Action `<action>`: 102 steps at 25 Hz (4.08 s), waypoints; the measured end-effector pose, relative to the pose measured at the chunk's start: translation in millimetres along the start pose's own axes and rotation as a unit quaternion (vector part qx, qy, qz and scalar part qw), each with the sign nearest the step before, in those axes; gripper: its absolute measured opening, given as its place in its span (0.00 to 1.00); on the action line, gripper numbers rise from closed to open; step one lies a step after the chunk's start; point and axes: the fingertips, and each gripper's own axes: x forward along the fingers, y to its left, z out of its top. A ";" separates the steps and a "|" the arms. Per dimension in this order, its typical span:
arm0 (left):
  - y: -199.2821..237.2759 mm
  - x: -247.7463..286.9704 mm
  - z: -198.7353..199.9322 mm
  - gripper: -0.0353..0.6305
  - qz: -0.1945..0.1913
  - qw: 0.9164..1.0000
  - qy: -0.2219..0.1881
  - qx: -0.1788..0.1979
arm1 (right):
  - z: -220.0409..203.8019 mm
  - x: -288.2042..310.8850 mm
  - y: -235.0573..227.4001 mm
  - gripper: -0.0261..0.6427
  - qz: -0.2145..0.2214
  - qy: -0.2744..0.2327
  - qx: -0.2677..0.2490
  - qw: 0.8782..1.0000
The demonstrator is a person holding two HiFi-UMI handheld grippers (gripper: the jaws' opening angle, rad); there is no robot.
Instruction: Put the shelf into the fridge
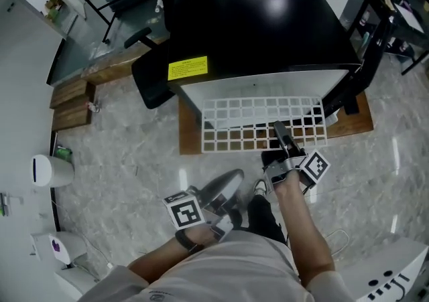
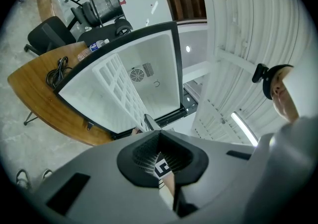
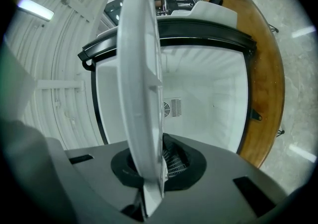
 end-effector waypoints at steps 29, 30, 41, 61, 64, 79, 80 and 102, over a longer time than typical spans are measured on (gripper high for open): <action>14.0 5.2 20.2 0.06 -0.001 1.000 0.001 -0.005 | 2.4 7.1 -8.7 0.11 -0.010 0.056 0.010 0.998; 15.6 5.0 21.3 0.06 0.001 1.000 0.000 -0.005 | 1.8 7.8 -8.4 0.11 -0.010 0.057 0.011 0.998; 19.5 13.2 21.4 0.06 -0.001 1.000 0.001 -0.011 | -3.8 1.2 8.0 0.11 -0.018 0.061 -0.022 0.998; 32.7 15.8 38.7 0.06 0.016 0.999 -0.040 -0.007 | 3.1 2.2 9.7 0.11 -0.009 -0.016 0.008 1.000; 43.8 14.3 60.2 0.06 0.035 0.996 -0.079 -0.019 | 1.7 3.1 8.1 0.11 -0.009 -0.012 0.011 1.000; 45.0 -4.0 44.1 0.07 0.047 0.985 -0.132 -0.096 | 0.9 5.8 11.4 0.11 -0.012 0.007 0.000 1.000; 45.9 -3.6 50.8 0.07 0.043 0.984 -0.145 -0.097 | 0.7 5.7 11.2 0.11 -0.014 0.008 0.000 1.000; 64.1 10.9 69.2 0.11 0.020 0.955 -0.220 -0.197 | 3.1 6.3 14.3 0.11 -0.016 0.024 -0.014 0.999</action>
